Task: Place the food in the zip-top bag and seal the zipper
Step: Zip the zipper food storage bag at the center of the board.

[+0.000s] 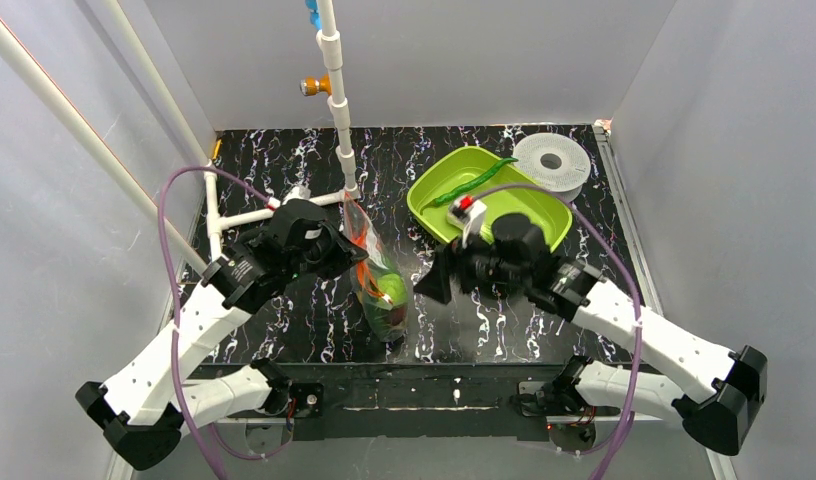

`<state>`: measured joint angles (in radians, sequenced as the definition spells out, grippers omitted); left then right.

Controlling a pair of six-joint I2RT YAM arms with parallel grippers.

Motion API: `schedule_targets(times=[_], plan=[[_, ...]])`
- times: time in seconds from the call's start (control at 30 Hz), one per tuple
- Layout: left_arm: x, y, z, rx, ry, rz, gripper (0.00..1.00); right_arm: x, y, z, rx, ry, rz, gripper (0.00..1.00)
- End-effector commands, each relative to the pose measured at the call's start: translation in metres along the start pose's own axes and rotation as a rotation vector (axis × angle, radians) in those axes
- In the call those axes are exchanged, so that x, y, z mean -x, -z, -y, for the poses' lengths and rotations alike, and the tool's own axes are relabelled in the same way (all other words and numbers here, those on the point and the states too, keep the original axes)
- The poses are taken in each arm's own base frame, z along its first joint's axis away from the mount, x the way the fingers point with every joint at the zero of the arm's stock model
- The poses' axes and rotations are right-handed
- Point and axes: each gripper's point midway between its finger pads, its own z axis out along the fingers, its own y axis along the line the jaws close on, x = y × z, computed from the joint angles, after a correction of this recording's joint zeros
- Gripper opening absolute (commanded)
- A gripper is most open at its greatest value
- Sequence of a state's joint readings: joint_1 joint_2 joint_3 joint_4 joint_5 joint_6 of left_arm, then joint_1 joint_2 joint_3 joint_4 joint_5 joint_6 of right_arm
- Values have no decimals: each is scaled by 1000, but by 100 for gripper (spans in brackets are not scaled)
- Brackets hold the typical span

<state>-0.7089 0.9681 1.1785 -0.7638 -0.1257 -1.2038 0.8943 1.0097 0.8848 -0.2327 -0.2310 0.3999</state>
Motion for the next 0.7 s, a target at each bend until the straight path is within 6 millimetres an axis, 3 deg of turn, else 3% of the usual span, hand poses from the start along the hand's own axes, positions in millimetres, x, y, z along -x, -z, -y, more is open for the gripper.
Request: schedule_targets(times=[0.0, 0.17, 0.3, 0.4, 0.53, 0.67], plan=[[15, 12, 2, -28, 265, 77, 0, 34, -7, -52, 134, 244, 240, 94], [22, 15, -4, -46, 398, 123, 0, 31, -23, -62, 79, 398, 333, 91], [22, 14, -11, -22, 448, 132, 0, 43, -25, -70, 100, 414, 400, 87], [21, 12, -12, -32, 479, 130, 0, 45, -29, -75, 115, 413, 394, 78], [18, 7, -13, -21, 505, 119, 0, 51, -32, -83, 147, 386, 407, 56], [16, 5, -15, -19, 519, 112, 0, 54, -31, -81, 139, 337, 409, 17]])
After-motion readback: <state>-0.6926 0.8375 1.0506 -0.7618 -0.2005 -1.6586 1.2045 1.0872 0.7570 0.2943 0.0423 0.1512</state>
